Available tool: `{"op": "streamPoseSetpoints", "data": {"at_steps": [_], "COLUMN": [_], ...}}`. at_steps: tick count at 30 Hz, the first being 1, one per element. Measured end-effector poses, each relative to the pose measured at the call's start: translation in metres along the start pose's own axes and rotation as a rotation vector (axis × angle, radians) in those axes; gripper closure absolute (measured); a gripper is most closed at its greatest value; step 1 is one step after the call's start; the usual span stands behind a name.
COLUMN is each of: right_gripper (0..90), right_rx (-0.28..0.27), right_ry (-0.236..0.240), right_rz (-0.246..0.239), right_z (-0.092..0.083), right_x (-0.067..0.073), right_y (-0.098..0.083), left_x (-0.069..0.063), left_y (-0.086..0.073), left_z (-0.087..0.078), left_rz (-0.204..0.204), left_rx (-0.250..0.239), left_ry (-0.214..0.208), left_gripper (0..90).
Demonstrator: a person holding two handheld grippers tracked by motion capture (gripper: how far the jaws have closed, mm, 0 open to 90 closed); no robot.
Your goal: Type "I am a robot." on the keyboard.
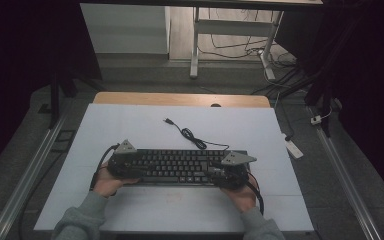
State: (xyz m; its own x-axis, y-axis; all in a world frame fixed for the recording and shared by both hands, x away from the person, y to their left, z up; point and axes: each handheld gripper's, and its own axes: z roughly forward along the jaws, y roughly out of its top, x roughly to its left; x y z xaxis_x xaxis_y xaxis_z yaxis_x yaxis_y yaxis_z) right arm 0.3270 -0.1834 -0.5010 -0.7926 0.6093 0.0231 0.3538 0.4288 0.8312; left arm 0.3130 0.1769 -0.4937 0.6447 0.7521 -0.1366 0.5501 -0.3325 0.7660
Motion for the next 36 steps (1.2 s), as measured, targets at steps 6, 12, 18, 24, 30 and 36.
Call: {"op": "streamPoseSetpoints", "data": {"at_steps": [6,12,18,24,30,36], "right_gripper": [51.0,51.3,58.4,72.0,87.6,89.5], "right_rx": [-0.004,-0.022,-0.008,0.033,0.066,0.087], "right_ry": [0.002,0.004,0.018,0.044,0.075,0.088], "right_rz": [0.000,0.000,-0.012,-0.023,-0.033,-0.034], "right_z": [0.000,0.004,0.019,0.034,0.050,0.063], "right_x": [0.000,0.003,0.007,0.012,0.016,0.019], "right_y": [0.001,0.011,0.021,0.033,0.042,0.049], "left_x": [0.000,0.000,0.000,0.000,-0.001,-0.001], "left_y": [0.000,0.000,-0.001,-0.001,0.000,-0.001], "left_z": [0.001,0.003,0.004,0.004,0.004,0.004], "left_rz": [0.001,0.001,0.003,0.006,0.010,0.009], "left_rx": [0.005,0.016,0.020,0.022,0.022,0.023], "left_ry": [0.003,0.010,0.010,0.009,0.006,0.006], "left_gripper": [33.5,31.9,30.8,30.6,30.4,30.3]}}
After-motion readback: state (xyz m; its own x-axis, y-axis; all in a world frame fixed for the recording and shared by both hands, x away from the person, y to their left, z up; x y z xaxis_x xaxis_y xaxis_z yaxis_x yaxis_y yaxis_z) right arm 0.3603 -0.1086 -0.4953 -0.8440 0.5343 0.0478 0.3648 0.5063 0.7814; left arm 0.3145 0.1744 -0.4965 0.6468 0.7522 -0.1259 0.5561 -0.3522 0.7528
